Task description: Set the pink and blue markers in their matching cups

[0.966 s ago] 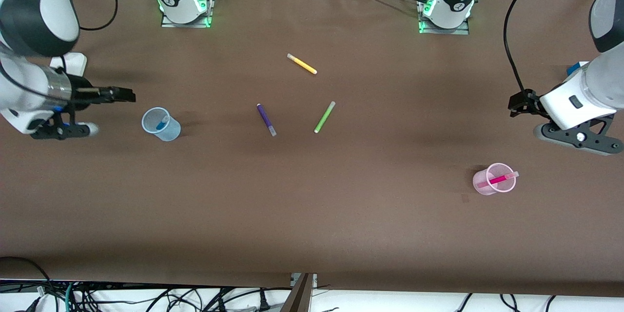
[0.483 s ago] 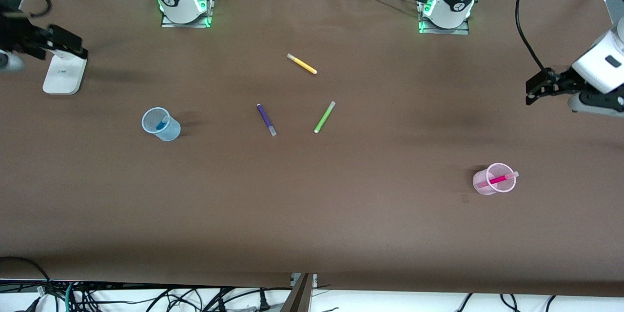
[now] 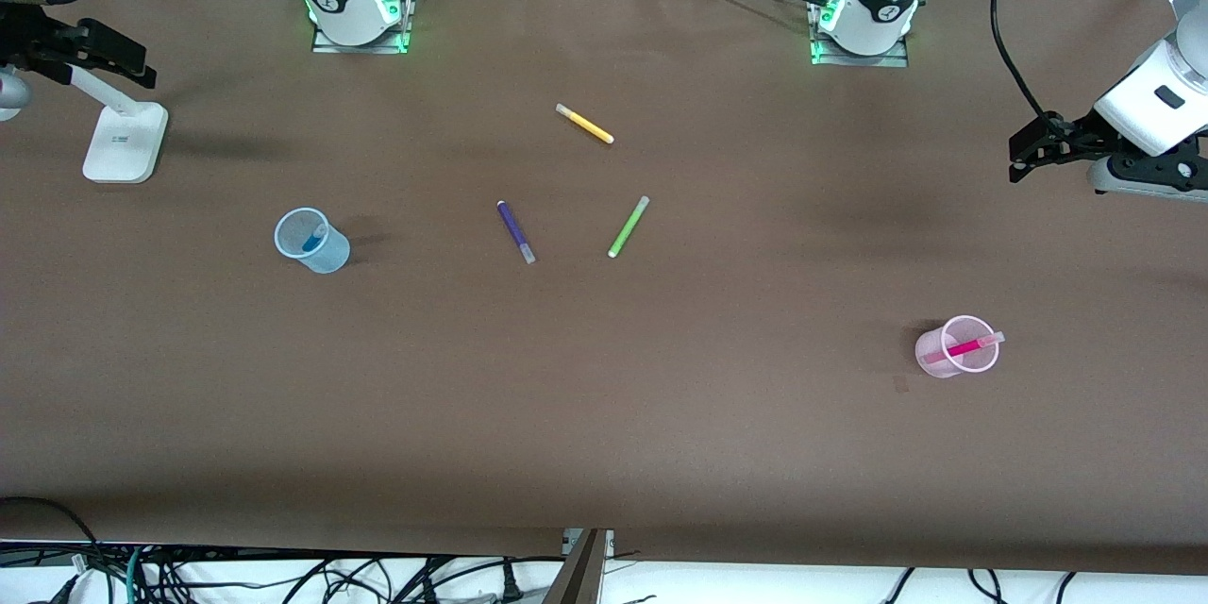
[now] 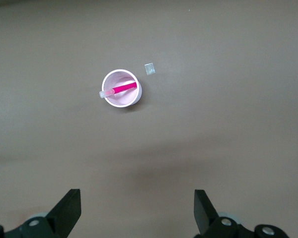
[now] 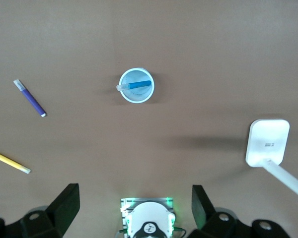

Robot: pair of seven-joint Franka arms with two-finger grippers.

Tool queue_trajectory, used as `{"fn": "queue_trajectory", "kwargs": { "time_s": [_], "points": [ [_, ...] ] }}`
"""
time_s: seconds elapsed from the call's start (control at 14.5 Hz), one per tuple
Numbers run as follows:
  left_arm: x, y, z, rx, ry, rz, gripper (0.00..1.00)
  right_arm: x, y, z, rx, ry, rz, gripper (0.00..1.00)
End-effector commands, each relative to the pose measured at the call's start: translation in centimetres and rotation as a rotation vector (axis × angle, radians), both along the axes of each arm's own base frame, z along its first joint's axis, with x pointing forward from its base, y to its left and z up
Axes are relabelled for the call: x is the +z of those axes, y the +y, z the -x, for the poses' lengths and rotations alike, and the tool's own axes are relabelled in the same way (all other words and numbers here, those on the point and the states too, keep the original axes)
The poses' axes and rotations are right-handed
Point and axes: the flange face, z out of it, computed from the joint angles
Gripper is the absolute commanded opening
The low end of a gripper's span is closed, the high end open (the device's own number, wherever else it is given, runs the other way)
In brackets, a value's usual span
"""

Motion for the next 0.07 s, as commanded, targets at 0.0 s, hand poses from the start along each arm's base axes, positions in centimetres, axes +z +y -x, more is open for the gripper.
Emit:
{"fn": "queue_trajectory", "kwargs": {
  "time_s": [0.0],
  "points": [
    [0.32, -0.11, 0.50, 0.016, 0.015, 0.021, 1.00, 0.21, 0.36, -0.15, -0.035, 0.021, 0.029, 1.00]
  ]
}}
